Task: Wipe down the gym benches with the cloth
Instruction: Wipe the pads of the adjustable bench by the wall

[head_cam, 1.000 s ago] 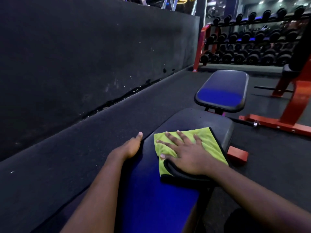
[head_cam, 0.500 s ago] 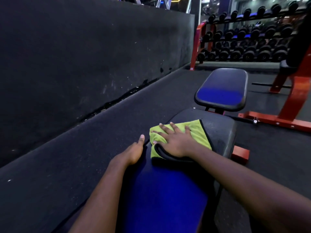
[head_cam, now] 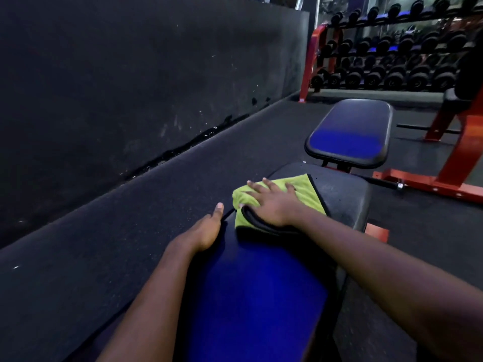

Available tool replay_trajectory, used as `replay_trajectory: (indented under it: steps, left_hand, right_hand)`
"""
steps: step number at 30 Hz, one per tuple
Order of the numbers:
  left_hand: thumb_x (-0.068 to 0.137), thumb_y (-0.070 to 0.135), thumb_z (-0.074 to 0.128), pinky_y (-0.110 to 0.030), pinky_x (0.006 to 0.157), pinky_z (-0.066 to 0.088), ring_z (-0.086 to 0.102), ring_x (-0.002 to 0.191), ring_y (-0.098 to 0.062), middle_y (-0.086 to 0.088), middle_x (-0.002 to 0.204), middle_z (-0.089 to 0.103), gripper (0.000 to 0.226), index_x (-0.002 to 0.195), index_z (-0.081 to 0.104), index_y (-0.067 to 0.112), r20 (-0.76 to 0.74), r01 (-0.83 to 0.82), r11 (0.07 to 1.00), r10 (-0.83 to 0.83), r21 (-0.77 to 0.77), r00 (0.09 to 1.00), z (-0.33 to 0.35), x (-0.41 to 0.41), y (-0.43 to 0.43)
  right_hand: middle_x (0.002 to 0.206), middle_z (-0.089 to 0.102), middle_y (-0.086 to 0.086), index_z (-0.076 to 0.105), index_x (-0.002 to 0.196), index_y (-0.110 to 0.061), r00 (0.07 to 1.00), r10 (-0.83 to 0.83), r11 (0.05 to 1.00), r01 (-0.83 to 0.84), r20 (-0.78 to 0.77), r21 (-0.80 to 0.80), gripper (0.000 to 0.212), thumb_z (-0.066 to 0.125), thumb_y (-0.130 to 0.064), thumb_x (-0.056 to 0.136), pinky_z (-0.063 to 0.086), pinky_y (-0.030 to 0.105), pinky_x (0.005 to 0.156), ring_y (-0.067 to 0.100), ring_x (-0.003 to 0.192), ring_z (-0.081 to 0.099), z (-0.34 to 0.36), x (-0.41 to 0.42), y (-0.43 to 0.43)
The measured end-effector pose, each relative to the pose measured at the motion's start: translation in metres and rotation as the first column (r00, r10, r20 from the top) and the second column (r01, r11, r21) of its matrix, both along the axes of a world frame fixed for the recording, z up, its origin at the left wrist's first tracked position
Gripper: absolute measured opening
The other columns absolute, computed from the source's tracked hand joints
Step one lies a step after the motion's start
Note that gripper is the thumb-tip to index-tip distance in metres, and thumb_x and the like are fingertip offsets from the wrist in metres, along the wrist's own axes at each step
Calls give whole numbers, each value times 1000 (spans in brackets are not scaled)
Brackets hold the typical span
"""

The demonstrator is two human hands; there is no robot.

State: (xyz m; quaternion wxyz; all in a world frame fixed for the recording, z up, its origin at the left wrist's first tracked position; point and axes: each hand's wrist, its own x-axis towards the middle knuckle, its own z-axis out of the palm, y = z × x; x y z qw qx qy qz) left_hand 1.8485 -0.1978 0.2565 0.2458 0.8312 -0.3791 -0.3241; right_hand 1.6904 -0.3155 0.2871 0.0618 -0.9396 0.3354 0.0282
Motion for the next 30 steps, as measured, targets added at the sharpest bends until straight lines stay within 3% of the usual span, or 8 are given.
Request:
replay_trajectory:
  steps: [5,8,12,16,21,26,30]
  left_hand:
    - [104,51,19,-41,118,17,23,147,-27,-13,161,22,65,153,25,9,78,-2,1000,2,3,997,1,-5,1]
    - [106,36,19,-39,111,28,37,138,-30,-18,154,33,53,144,40,5,140,-9,999,3,38,990,0,-3,-3]
    - [103,33,17,-40,104,35,46,126,-31,-17,147,42,51,134,51,12,189,-5,997,-11,82,982,-5,5,-7]
    - [96,36,15,-42,103,38,49,121,-29,-16,144,46,58,134,52,14,215,-5,997,-12,78,976,-10,8,-8]
    - [101,32,17,-41,103,37,48,120,-27,-15,143,45,52,134,51,12,227,-21,998,7,58,974,-2,2,-7]
    - [103,39,21,-41,107,32,43,131,-30,-16,150,39,54,140,46,9,240,-64,991,34,119,970,12,9,20]
    - [104,35,20,-39,107,30,44,132,-26,-12,150,41,50,135,52,12,235,-64,980,17,191,972,9,26,48]
  right_hand:
    - [165,0,-14,16,157,-35,999,-30,999,30,15,-12,66,12,-66,98,-2,65,117,19,153,-3,-4,1,-7]
    - [164,-6,-18,8,156,-45,993,115,993,-113,37,-35,61,11,-66,98,-4,63,118,16,152,-7,-9,-26,22]
    - [163,-8,-23,7,154,-49,973,228,974,-227,47,-24,60,12,-67,97,-6,57,120,8,151,-9,-9,-44,35]
    - [165,1,-18,16,157,-35,990,138,990,-138,0,-23,63,15,-63,101,1,57,119,11,152,0,-5,-13,-16]
    - [164,15,-16,23,156,-27,1000,18,1000,-18,-2,7,64,18,-60,101,2,61,118,14,152,6,-3,17,-50]
    - [163,8,-21,18,157,-37,974,227,974,-226,16,-28,62,17,-63,100,-1,59,119,15,153,1,-6,-1,-5]
    - [163,11,-21,18,155,-43,891,451,892,-449,53,-45,59,18,-65,99,-3,57,119,11,151,3,-12,3,48]
